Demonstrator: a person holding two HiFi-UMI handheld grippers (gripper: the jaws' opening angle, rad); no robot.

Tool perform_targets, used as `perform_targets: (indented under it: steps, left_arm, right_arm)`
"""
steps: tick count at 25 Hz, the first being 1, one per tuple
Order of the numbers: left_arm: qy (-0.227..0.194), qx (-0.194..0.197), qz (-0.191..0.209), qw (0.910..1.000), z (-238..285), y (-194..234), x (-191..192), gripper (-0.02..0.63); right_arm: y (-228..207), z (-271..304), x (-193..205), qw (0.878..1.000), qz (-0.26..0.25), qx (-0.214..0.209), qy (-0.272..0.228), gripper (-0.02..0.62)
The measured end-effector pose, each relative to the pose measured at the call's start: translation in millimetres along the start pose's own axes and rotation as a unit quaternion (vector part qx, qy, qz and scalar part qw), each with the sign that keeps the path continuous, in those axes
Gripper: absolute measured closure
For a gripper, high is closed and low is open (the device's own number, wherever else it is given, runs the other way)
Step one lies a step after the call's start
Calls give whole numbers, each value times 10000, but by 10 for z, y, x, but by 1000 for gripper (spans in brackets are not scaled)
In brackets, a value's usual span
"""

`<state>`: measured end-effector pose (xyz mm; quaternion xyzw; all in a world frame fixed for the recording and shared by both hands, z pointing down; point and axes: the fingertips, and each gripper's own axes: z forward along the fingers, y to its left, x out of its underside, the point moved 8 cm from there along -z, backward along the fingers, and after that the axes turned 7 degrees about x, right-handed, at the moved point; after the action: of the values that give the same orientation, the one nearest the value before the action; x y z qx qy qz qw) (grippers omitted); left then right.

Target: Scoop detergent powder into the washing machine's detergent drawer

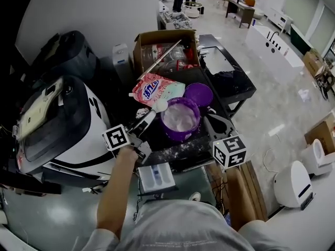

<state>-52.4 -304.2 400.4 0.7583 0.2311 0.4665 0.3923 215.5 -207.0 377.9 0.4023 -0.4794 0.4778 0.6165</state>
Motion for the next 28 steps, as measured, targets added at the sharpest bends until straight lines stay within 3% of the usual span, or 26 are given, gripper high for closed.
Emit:
perform_targets:
  steps: [3,8,14,20,28]
  left_arm:
    - [-231,26,176,9996,-150,-201,-44,591]
    - [-582,-323,642,9957,-489,-480,-51,591]
    - [-1315,-865,977,9827,-991,-837,264,591]
    - [-1803,-1516,991,9668,-1411,-1079,749,591]
    - [-1918,-2146,986,9526,-1954,-1117,1088,592]
  right_arm:
    - [59,-16,-45,9997,-98,-218,-111,591]
    - [198,-3,-183,9944,-463,-850,-432,591]
    - [362,-101,-285,9829,-636,-1545,-778,591]
    - [552,-201,-245,9697,-598,-2241,-764,591]
    - [966,-267,10,9589,-586,-2745,-423,591]
